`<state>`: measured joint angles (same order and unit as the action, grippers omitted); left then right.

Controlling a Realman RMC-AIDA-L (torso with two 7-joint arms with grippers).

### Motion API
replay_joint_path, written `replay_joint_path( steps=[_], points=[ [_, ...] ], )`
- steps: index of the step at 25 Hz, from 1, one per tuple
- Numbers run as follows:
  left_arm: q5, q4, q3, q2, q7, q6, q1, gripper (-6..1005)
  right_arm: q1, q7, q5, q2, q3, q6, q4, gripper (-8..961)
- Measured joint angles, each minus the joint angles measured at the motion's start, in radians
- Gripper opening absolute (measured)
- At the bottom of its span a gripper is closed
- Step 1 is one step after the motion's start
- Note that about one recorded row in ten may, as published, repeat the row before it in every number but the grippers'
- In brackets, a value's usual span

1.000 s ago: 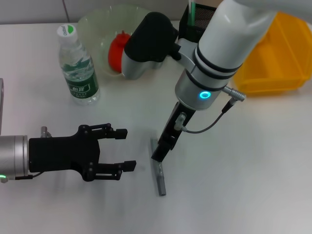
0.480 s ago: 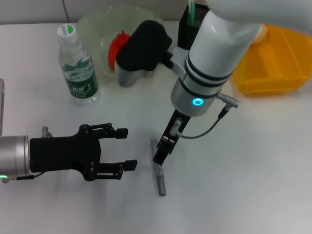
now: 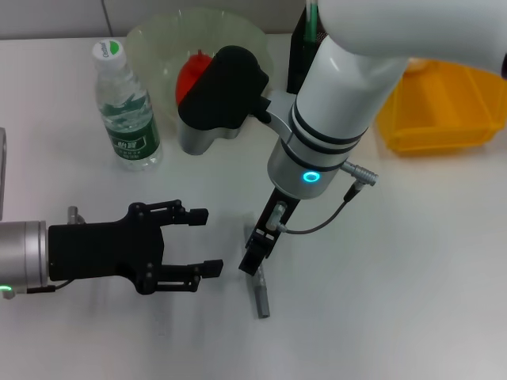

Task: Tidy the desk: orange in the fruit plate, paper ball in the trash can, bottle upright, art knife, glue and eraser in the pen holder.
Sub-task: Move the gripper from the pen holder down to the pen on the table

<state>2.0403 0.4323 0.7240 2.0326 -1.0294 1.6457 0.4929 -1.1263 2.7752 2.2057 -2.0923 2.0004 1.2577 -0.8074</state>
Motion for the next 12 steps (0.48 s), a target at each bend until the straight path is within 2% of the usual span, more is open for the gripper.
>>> replay_joint_path(
  steps=[12],
  points=[
    [0.003,-0.001,0.004,0.005,0.005,0.000,-0.007,802,-0.013,0.045,-0.035,0.000,0.066,-0.056,0.026,710]
  ],
)
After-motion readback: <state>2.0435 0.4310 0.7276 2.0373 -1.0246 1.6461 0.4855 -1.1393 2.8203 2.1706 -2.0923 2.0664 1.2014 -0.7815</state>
